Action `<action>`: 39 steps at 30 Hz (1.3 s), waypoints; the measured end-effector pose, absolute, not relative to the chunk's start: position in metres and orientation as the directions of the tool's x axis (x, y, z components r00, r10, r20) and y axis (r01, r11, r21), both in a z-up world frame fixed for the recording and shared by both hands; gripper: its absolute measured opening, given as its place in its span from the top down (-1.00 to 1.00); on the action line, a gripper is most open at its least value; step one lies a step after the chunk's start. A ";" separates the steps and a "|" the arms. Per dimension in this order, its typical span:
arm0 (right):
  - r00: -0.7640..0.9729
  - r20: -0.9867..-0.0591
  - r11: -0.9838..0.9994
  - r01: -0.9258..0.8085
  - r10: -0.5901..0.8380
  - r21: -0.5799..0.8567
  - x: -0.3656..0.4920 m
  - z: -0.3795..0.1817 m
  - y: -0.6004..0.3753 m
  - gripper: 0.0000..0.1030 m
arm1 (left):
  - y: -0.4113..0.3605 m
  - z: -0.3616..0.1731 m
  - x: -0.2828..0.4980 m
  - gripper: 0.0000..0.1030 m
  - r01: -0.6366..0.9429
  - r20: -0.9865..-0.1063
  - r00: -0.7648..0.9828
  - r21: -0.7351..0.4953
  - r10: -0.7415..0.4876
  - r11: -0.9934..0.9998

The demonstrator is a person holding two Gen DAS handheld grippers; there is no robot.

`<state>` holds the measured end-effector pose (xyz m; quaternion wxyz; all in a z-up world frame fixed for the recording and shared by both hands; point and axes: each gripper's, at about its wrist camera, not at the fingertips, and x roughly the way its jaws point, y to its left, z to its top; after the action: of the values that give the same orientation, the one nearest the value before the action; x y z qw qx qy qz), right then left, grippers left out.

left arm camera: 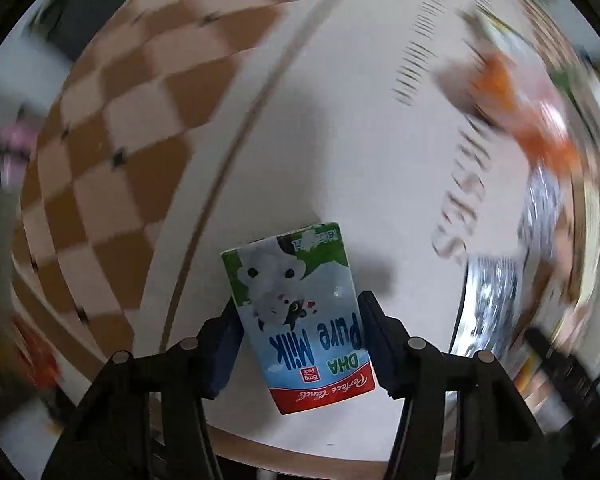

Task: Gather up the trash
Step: 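Grasp the DHA Pure Milk carton with left tool while right tool grasps striped medicine box, then carry both items over the trash bin and open both tools to drop them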

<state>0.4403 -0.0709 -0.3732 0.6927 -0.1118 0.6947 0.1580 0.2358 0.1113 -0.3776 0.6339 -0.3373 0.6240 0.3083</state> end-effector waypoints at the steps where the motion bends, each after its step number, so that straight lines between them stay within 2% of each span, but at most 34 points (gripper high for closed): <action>1: -0.007 -0.998 0.911 -0.408 0.058 0.056 0.438 -0.373 -0.070 -0.43 | 0.104 -0.376 0.240 -0.03 -0.775 -1.000 0.021 -0.022 -0.008 0.632; 3: 0.000 -1.000 0.892 -0.452 0.030 0.026 0.434 -0.373 -0.075 -0.42 | 0.089 -0.373 0.244 -0.02 -0.708 -0.999 0.005 0.019 0.032 0.706; 7: 0.003 -0.998 0.840 -0.541 -0.055 -0.048 0.424 -0.374 -0.096 -0.42 | 0.069 -0.374 0.255 -0.03 -0.623 -1.000 -0.005 0.027 0.030 0.782; 14: -0.064 -0.995 0.865 -0.502 -0.073 -0.032 0.421 -0.391 -0.117 -0.47 | 0.071 -0.383 0.258 -0.03 -0.684 -1.000 -0.011 -0.003 -0.015 0.729; 17: -0.033 -0.998 0.880 -0.474 -0.053 -0.031 0.423 -0.393 -0.121 -0.46 | 0.068 -0.380 0.256 0.10 -0.673 -1.000 0.005 -0.010 -0.009 0.740; 22: -0.016 -0.999 0.885 -0.466 -0.028 -0.017 0.411 -0.387 -0.146 -0.43 | 0.061 -0.360 0.236 0.11 -0.642 -0.998 0.042 0.000 0.035 0.766; 27: 0.071 -0.997 0.875 -0.484 0.033 -0.005 0.383 -0.358 -0.155 -0.44 | 0.045 -0.318 0.223 0.11 -0.598 -0.989 0.111 0.012 0.097 0.801; 35: 0.162 -0.969 0.869 -0.488 0.185 0.084 0.282 -0.298 -0.166 -0.44 | 0.018 -0.249 0.140 0.11 -0.518 -0.957 0.251 -0.007 0.145 0.855; 39: 0.168 -0.961 0.871 -0.477 0.219 0.115 0.200 -0.270 -0.160 -0.44 | 0.025 -0.242 0.089 0.11 -0.476 -0.948 0.293 -0.034 0.122 0.879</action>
<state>0.1996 -0.1597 -0.2704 0.7567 -0.1072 0.6025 0.2301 0.0893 0.0248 -0.2423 0.7885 -0.1570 0.5635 0.1899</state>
